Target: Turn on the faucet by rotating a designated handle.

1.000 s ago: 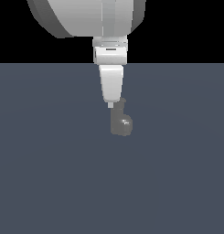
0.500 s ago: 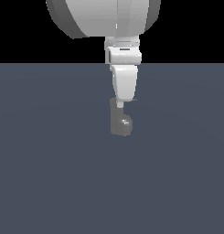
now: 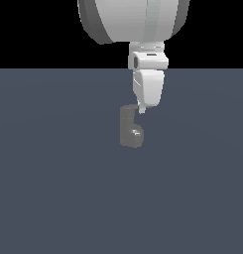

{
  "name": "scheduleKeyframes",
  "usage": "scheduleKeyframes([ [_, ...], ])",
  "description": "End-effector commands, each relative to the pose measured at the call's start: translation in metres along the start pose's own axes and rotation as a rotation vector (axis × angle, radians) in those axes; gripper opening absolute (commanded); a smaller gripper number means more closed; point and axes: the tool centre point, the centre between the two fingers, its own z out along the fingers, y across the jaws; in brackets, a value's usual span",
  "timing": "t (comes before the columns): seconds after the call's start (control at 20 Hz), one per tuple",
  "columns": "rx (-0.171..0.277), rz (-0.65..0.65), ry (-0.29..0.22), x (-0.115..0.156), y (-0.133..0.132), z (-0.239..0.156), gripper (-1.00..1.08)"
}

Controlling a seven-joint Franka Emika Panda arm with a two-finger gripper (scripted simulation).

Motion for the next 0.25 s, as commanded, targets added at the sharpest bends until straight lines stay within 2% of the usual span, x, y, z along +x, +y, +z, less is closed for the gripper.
scheduleKeyframes([
  [0.0,0.004,0.039,0.004,0.032,-0.004,0.001,-1.00],
  [0.2,0.004,0.045,0.005,0.045,-0.010,0.001,-1.00],
])
